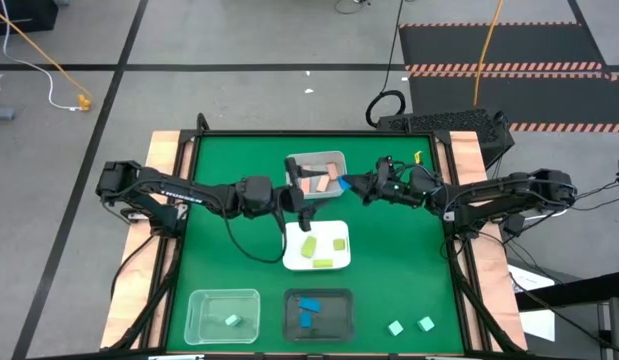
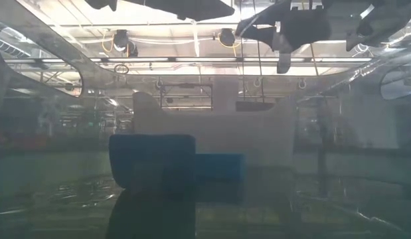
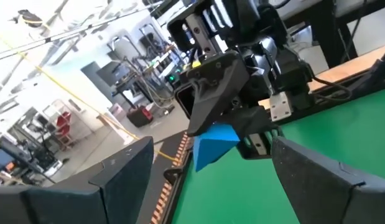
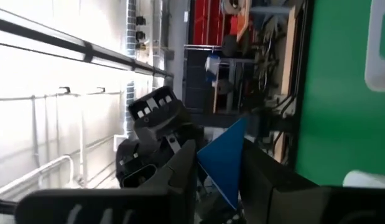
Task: Sort & place blocks by color
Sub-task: Put the blue block into the black bin
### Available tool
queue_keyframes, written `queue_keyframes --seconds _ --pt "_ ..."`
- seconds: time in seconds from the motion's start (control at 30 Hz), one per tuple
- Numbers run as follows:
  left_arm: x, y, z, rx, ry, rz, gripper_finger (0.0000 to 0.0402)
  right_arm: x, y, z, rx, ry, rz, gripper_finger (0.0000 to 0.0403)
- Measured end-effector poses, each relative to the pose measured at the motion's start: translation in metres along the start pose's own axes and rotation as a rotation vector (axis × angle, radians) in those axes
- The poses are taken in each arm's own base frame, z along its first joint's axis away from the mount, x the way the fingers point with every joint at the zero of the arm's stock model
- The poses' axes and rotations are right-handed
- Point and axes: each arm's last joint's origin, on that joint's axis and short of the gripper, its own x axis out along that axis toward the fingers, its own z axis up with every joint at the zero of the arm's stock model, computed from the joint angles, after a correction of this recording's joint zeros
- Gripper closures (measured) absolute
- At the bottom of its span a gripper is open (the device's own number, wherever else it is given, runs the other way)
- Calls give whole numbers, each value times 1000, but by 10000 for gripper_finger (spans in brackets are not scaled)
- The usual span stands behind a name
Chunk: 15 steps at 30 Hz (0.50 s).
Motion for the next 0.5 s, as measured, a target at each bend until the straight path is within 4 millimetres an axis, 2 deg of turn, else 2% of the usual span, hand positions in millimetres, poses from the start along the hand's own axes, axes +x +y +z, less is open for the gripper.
queue_keyframes --seconds 0.27,0.5 --pt "6 -7 -4 -44 -25 -48 78 0 0 0 143 -1 1 337" --pt "20 -14 -14 -184 -61 -18 78 5 5 0 119 -2 -24 337"
